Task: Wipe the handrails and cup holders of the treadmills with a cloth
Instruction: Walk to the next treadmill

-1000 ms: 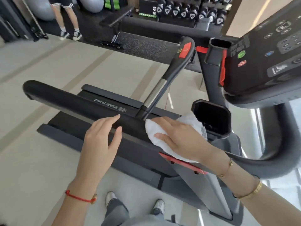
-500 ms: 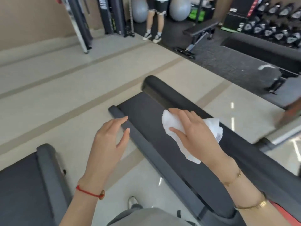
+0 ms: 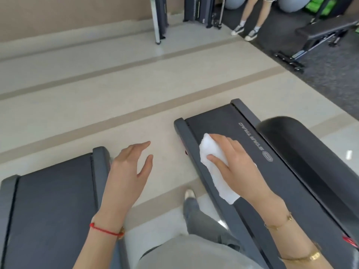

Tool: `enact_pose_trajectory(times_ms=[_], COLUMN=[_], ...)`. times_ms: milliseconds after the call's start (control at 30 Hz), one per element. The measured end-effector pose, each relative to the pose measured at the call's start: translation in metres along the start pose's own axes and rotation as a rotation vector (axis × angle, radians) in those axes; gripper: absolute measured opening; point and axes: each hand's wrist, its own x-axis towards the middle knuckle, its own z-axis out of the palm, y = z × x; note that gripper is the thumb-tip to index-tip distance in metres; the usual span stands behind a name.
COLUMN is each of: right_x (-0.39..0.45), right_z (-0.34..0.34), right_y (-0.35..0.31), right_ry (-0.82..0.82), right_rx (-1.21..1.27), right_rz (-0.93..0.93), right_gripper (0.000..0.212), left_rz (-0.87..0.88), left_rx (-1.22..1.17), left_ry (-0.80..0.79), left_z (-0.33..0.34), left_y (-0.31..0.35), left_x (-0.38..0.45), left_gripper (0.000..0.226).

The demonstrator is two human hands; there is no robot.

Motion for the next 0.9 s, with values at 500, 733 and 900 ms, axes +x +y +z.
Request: enact_pose_trajectory(times_ms=[500,733,900], right_x=[0.297,0.425,0.517], right_z=[0.033,0.039,0.058], right_y=[0.051,0.072,0.085], right_ry=[0.004,-0.011,-0.015], right_rx=[0.117,0.089,0.063], right_rz=[0.022,0.024,0.035], right_gripper=[0.044,0.044,0.044], left_rz=[-0.112,-0.125,-0.084], left_rx=[0.036,0.038,0.035], left_ry=[0.083,0.098,0.064], left_z=[0.021,0.031,0.049], left_y=[-0.064,-0.094,-0.128], left_x=[0.284,0.399,0.491], left_gripper=[0.032,0.031,0.032])
